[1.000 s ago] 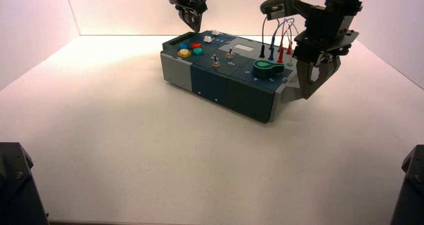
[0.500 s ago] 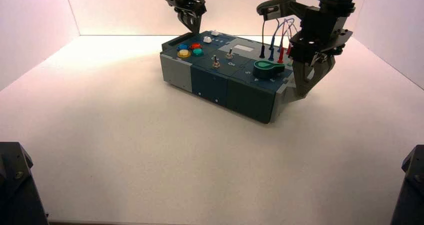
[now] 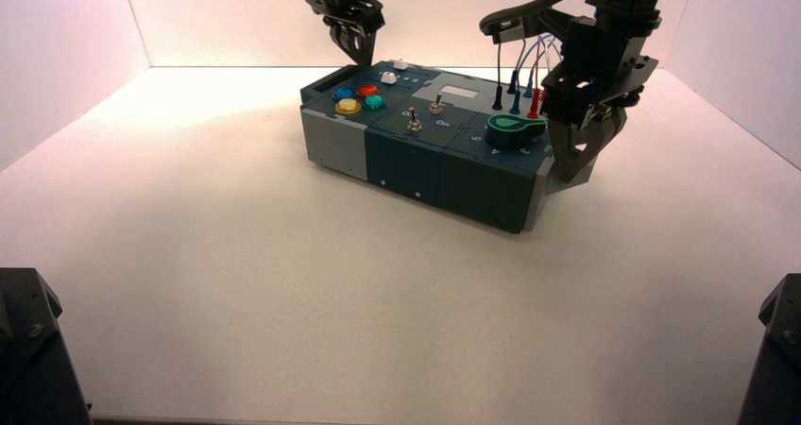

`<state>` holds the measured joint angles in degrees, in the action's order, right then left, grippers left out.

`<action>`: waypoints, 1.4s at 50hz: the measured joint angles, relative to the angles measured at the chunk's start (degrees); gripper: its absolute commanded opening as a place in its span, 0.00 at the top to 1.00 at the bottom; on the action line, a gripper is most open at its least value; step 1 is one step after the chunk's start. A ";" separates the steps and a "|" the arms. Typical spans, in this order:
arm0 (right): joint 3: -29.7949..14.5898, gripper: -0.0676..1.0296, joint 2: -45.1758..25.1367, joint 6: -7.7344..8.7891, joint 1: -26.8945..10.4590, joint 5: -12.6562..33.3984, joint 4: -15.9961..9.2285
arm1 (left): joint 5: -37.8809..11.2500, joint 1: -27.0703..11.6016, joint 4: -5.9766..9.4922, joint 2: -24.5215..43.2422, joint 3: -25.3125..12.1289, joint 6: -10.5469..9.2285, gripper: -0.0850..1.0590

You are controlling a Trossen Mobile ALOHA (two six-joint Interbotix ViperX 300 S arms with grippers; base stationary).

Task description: Rotate the box counterclockwise.

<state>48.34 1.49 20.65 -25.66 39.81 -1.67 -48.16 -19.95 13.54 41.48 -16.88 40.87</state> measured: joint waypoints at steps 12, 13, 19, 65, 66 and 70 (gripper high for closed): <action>-1.58 0.96 -1.14 -0.09 0.53 0.00 1.67 | 3.69 0.44 -0.35 -3.96 7.56 0.09 0.95; -1.67 0.96 -1.32 -0.09 0.44 0.00 1.58 | 3.96 0.53 -0.35 -4.31 8.17 0.09 0.95; -2.29 0.96 -1.85 -0.09 0.53 0.00 2.02 | 4.83 1.32 -0.35 -6.42 11.78 0.09 0.95; -6.59 0.96 -3.43 0.00 0.88 -5.19 2.55 | 9.67 3.08 -0.18 -23.47 37.88 0.00 0.95; -6.77 0.96 -3.43 0.00 0.79 -5.27 2.55 | 10.11 3.16 -0.18 -23.82 38.41 0.09 0.95; -7.82 0.96 -3.52 0.00 0.44 -6.24 2.37 | 10.46 2.99 -0.18 -24.17 38.94 0.00 0.95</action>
<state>40.52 -2.02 20.65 -25.22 33.57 0.70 -37.71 -16.96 13.36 17.31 22.06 40.87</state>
